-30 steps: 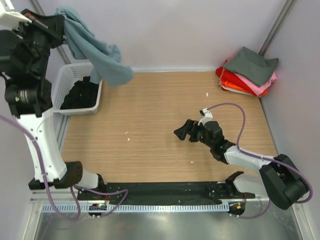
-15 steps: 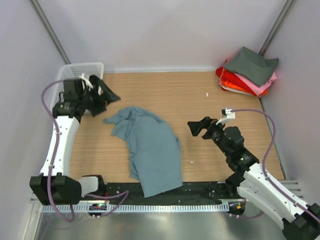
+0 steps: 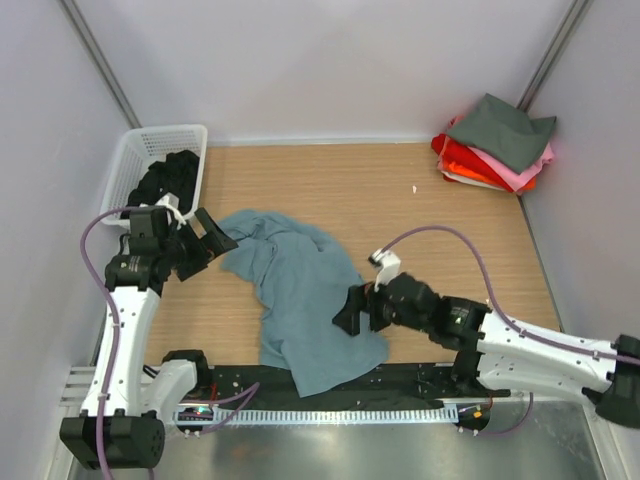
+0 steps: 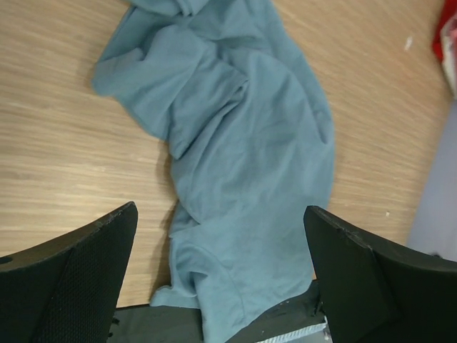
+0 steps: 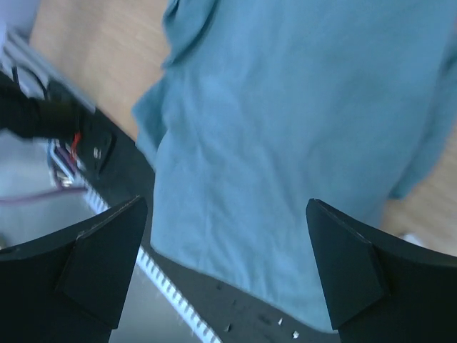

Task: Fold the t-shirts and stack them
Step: Move the tshirt to the center of the board, then flatten the tshirt out

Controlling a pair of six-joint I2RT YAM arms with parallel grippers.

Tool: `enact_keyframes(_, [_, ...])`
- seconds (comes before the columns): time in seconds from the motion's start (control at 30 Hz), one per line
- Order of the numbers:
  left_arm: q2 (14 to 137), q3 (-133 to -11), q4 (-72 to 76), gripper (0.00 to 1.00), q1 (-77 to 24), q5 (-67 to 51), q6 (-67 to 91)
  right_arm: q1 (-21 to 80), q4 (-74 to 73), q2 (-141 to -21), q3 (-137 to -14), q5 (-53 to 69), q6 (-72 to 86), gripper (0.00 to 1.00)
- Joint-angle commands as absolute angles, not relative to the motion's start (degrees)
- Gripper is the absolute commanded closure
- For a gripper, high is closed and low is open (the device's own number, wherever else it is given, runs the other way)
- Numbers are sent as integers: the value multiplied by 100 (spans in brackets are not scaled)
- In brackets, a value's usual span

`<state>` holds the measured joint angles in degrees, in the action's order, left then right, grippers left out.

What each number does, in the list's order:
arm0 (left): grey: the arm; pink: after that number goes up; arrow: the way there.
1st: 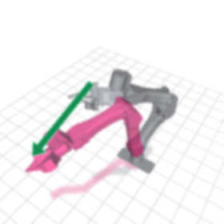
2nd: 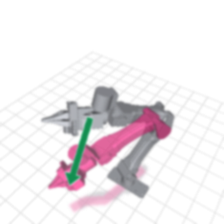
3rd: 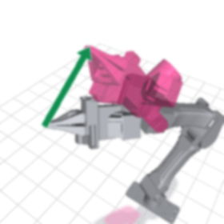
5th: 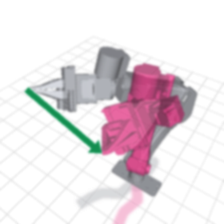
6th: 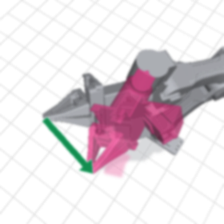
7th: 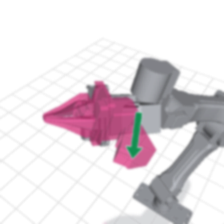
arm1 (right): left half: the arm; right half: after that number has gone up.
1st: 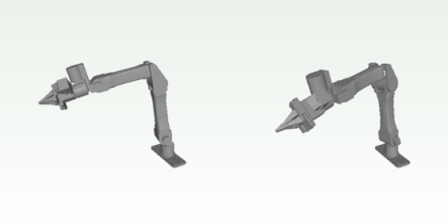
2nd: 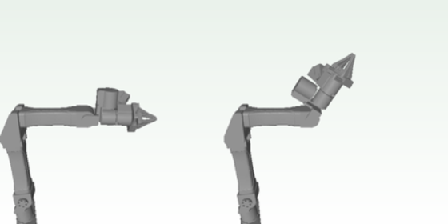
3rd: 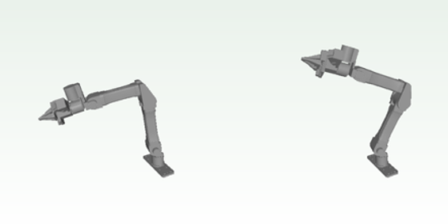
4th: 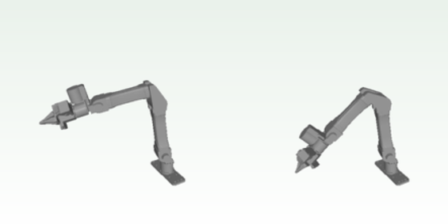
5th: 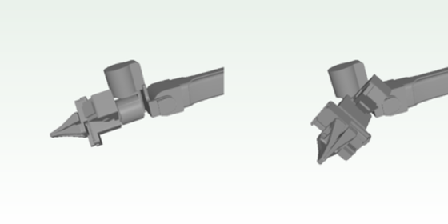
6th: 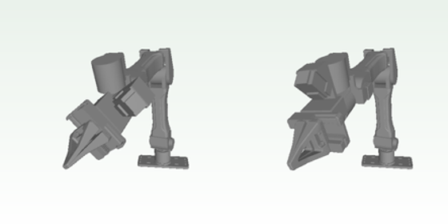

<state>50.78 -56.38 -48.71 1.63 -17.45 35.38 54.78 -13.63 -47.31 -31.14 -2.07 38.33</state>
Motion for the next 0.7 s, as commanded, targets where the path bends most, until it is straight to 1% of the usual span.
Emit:
enact_keyframes(0.0, [5264, -5625, -4957, 0, 176, -1451, 3261, 7243, -2143, -5173, -3786, -1465, 4315, 0])
enact_keyframes(0.07, [5273, -5651, -4966, 0, 176, -1301, 3208, 7977, -2511, -5737, -4419, -2262, 4429, 0])
enact_keyframes(0.1, [5256, -5660, -4975, 0, 176, -1222, 3156, 8320, -2635, -6444, -4665, -2415, 4456, 1])
enact_keyframes(0.13, [5247, -5660, -4983, 0, 167, -1152, 3138, 8715, -2785, -6817, -4937, -2547, 4473, 2])
enact_keyframes(0.17, [5212, -5643, -4992, 0, 176, -951, 3103, 8875, -3117, -7151, -5453, -2810, 4535, 3])
enact_keyframes(0.23, [5116, -5599, -4992, 0, 176, -862, 2998, 9061, -3304, -8115, -5869, -2883, 4518, 4])
enact_keyframes(0.27, [5080, -5520, -4983, 0, 176, -783, 2954, 9192, -3366, -8391, -6141, -2883, 4518, 5])
enact_keyframes(0.37, [4992, -5379, -5027, 0, 185, -651, 2909, 9299, -3192, -8989, -6319, -2708, 4535, 8])
enact_keyframes(0.43, [4949, -5370, -4975, 0, 185, -852, 2865, 9325, -3112, -9157, -6354, -2540, 4561, 9])
enact_keyframes(0.53, [4869, -5317, -4887, 0, 193, -747, 2883, 9325, -3032, -9351, -6363, -2435, 4588, 12])
enact_keyframes(0.63, [4825, -5247, -4817, 0, 193, -730, 2900, 9325, -2989, -9641, -6363, -2330, 4579, 17])
enact_keyframes(0.67, [4834, -5238, -4799, 0, 185, -738, 2900, 9334, -2893, -9729, -6346, -2216, 4562, 20])
